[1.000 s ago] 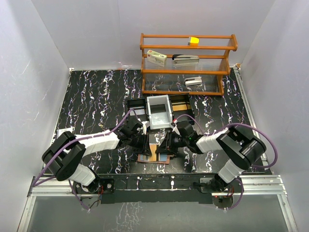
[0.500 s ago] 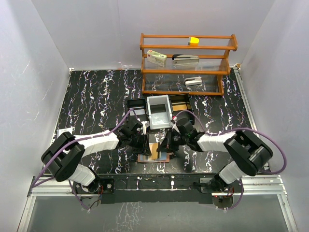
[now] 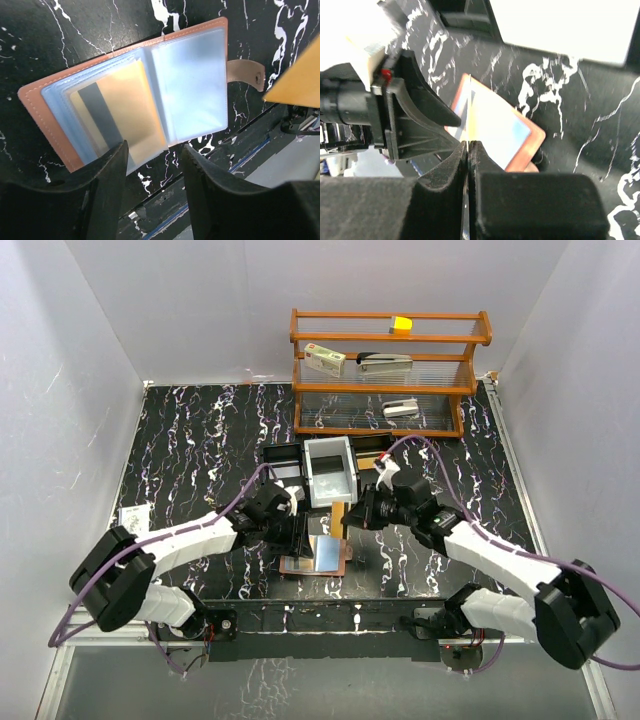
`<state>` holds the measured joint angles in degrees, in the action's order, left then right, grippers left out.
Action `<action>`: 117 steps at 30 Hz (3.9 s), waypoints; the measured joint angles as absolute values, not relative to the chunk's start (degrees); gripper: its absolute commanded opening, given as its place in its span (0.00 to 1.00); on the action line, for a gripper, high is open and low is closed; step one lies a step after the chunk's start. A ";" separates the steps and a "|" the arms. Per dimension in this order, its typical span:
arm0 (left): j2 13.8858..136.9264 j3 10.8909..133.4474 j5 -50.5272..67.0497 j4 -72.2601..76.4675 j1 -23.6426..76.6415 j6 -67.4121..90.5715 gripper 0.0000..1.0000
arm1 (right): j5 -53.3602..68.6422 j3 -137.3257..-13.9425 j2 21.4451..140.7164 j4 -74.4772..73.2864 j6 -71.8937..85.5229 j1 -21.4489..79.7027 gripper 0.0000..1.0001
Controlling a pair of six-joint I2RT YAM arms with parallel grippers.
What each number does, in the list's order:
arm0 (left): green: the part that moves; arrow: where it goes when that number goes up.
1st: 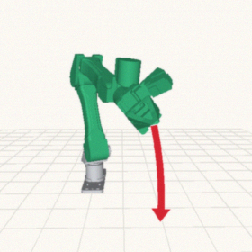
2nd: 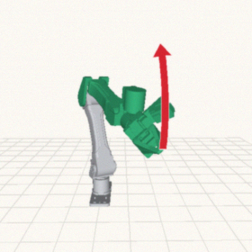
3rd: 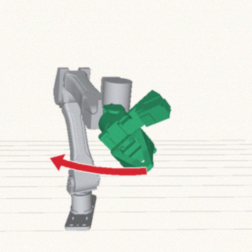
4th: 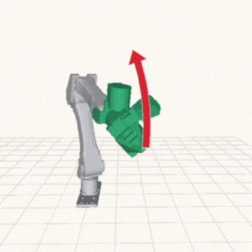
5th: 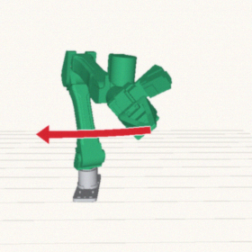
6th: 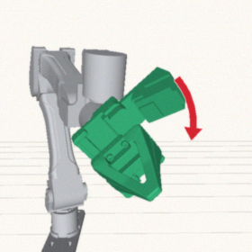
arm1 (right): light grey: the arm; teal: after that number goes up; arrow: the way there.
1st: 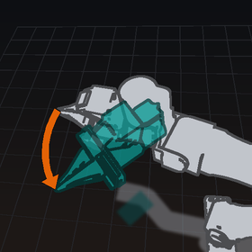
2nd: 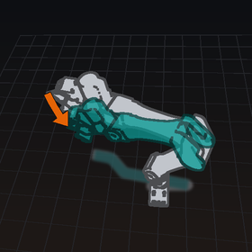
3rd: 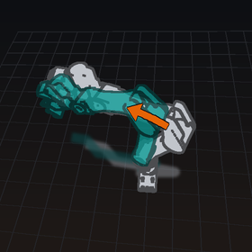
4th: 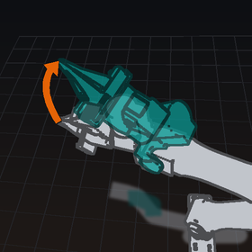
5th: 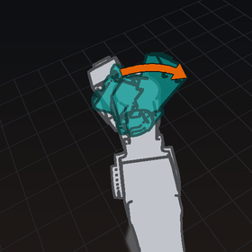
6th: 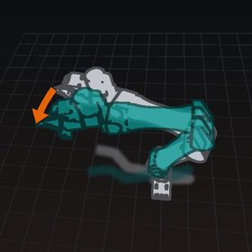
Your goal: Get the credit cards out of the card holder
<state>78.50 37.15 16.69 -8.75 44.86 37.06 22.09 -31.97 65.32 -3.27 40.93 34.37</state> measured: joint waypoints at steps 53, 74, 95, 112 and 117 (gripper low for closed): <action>56.34 40.07 -7.88 -27.83 39.79 40.51 0.99 | 0.86 -51.77 84.58 1.02 -31.27 24.29 0.00; 47.57 38.46 -7.33 -30.52 39.48 43.31 0.99 | 3.42 -53.60 93.76 6.63 -43.62 23.09 0.00; 48.21 38.48 -7.77 -29.76 39.48 42.02 0.99 | 6.48 -52.14 98.10 9.32 -45.36 21.52 0.11; 48.21 37.69 -7.77 -29.63 39.48 42.09 0.99 | 7.97 -54.24 102.04 7.01 -48.64 21.58 0.05; 48.21 37.45 -7.77 -29.61 39.48 42.15 0.99 | 8.64 -55.66 102.48 5.87 -49.65 21.58 0.05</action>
<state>48.21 37.45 -7.77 -29.61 39.48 42.15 8.64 -55.66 102.48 5.87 -49.65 21.58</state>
